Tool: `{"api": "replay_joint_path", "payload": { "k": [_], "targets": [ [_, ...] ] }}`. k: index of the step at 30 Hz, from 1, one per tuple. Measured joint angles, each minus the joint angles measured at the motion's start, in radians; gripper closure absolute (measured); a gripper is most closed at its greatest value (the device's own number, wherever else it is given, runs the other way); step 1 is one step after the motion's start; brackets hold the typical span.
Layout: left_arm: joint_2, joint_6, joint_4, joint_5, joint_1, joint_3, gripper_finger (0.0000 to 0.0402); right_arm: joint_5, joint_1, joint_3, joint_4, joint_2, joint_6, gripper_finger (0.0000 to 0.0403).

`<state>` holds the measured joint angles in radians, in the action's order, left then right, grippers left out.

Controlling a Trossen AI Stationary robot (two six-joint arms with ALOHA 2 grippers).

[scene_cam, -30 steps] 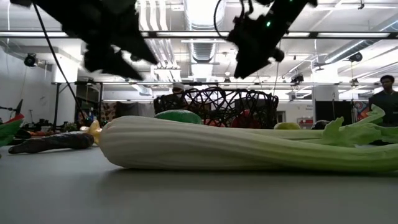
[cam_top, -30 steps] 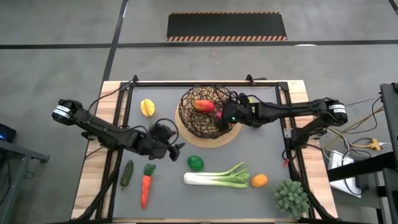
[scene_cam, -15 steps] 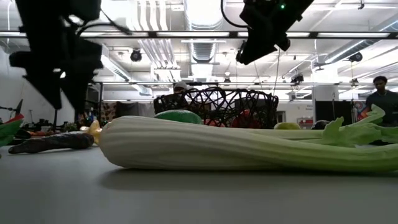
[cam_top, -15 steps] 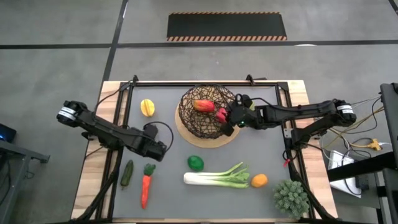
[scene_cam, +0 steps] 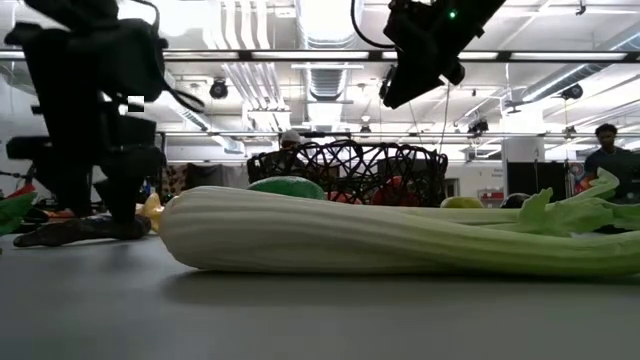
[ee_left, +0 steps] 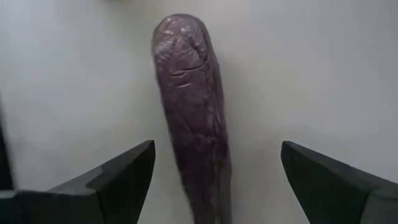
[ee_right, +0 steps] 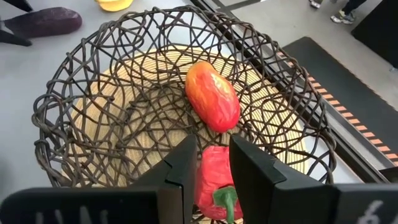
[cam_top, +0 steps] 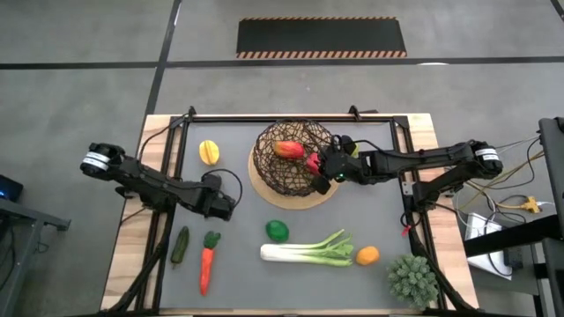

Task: Build produce basket
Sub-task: Put the eggplant into the basket

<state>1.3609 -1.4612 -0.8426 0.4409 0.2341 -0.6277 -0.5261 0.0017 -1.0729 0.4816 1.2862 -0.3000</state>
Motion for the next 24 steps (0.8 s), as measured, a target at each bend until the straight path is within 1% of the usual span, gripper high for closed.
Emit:
{"api": "replay_joint_path", "payload": {
  "k": [3, 6, 9, 13, 16, 19, 21, 24],
  "targets": [
    [0.0, 0.0, 0.043, 0.007, -0.002, 0.026, 0.0082, 0.0, 0.001, 0.0, 0.0, 0.004, 0.0, 0.0314],
    [0.0, -0.001, 0.059, 0.009, -0.002, 0.033, 0.0109, 0.0, 0.001, 0.0, 0.0, 0.005, -0.001, 0.0316],
    [0.0, -0.001, 0.061, 0.013, -0.003, 0.033, 0.0149, 0.0, 0.001, 0.0, 0.0, 0.005, 0.004, 0.0322],
    [0.0, -0.001, 0.071, 0.022, -0.004, 0.033, 0.0213, -0.002, 0.001, 0.0, 0.0, 0.005, 0.011, 0.0328],
    [0.0, -0.01, 0.077, 0.023, -0.004, 0.033, 0.0263, -0.026, 0.001, 0.0, 0.0, 0.005, 0.014, 0.0331],
    [0.0, -0.027, 0.076, 0.026, -0.004, 0.033, 0.0306, -0.028, 0.001, 0.0, 0.0, 0.005, 0.017, 0.0329],
    [0.0, -0.03, 0.076, 0.028, -0.004, 0.033, 0.0325, -0.028, 0.001, 0.0, 0.0, 0.005, 0.025, 0.0326],
    [0.0, -0.051, 0.076, 0.045, -0.004, 0.033, 0.0332, -0.028, 0.001, 0.001, 0.0, 0.005, 0.031, 0.0323]
  ]
}}
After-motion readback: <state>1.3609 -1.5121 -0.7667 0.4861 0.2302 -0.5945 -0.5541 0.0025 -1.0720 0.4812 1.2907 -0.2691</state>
